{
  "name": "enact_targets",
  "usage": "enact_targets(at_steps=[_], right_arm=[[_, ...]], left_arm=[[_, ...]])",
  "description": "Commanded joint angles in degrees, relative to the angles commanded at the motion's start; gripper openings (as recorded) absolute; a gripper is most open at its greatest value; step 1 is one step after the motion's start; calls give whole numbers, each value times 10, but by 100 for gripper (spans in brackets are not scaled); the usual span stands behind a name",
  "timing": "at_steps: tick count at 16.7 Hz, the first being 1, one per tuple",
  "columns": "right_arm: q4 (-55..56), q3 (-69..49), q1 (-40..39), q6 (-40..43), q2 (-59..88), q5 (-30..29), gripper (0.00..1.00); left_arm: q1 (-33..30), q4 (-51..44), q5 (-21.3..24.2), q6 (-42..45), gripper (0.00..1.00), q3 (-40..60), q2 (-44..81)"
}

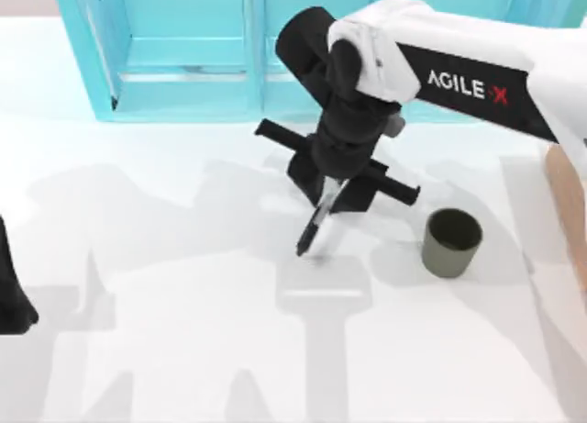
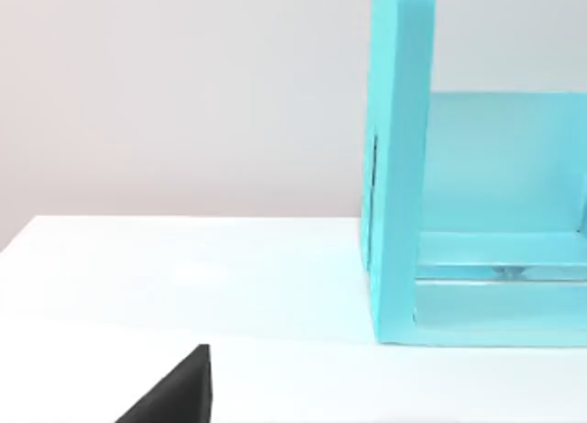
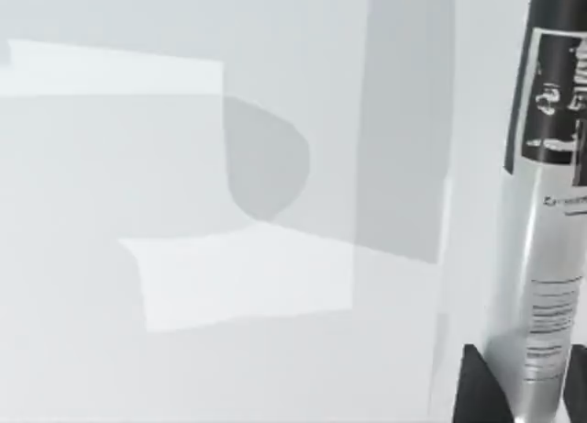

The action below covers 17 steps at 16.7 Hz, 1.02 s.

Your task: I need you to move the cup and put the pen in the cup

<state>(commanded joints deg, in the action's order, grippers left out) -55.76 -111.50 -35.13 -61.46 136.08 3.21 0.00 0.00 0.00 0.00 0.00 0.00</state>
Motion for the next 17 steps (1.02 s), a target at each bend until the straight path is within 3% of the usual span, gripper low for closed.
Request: enact_targets(at_steps=[6, 13, 17], right_arm=[[-50, 107, -55, -52, -167, -7, 0], [-59, 125, -64, -62, -188, -7, 0], [0, 168, -75, -20, -202, -61, 0]], left_arm=[[0, 0, 0, 0, 100, 0, 0], [0, 0, 0, 0, 100, 0, 0], [0, 0, 0, 0, 100, 0, 0]])
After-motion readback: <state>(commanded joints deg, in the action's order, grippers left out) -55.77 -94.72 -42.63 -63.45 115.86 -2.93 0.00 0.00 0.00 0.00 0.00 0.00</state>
